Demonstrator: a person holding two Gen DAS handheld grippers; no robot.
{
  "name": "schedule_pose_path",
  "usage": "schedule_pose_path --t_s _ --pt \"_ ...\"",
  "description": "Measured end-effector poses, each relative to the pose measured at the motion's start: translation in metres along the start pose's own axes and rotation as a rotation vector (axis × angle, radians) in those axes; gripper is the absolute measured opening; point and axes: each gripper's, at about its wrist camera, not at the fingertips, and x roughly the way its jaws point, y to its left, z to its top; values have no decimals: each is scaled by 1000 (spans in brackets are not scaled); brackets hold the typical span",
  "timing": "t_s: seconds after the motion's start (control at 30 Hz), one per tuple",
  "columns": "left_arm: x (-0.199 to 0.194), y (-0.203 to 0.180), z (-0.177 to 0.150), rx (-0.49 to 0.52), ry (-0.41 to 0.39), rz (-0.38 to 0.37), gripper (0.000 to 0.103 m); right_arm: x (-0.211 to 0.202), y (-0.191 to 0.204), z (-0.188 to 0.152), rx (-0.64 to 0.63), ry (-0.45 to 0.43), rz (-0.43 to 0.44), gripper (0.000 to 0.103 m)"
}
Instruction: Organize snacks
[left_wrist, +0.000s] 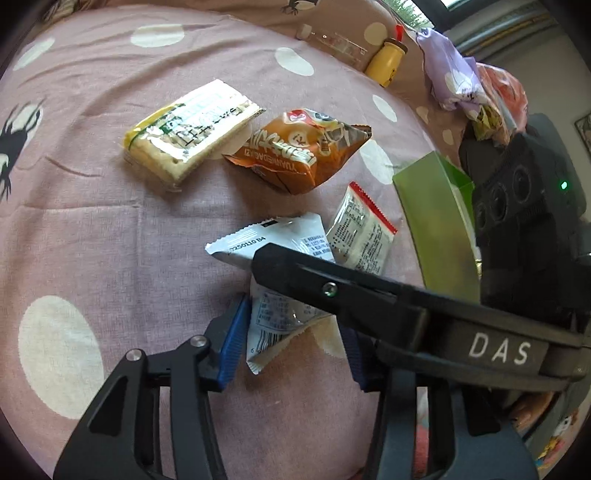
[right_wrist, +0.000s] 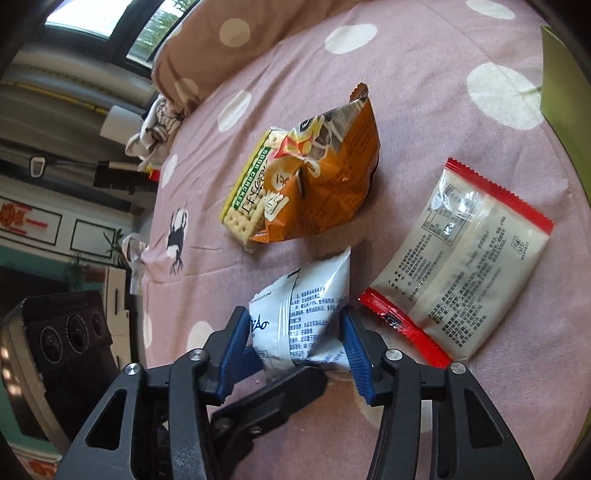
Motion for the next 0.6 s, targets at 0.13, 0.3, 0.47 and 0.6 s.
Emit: schedule_pose_path --t_s 0.13,0.3,0.47,0.6 --pt "1 -7 0 26 -15 14 44 -9 4 -1 -33 -32 -32 51" --pt "-8 -24 -2 82 -82 44 44 -28 10 -3 -74 -100 -40 51" --pt "-16 -38 -3 125 -156 44 44 -48 16 -6 -117 -178 -38 51" --pt "-23 -48 -4 162 -216 48 44 -60 20 -8 -142 -218 -37 51"
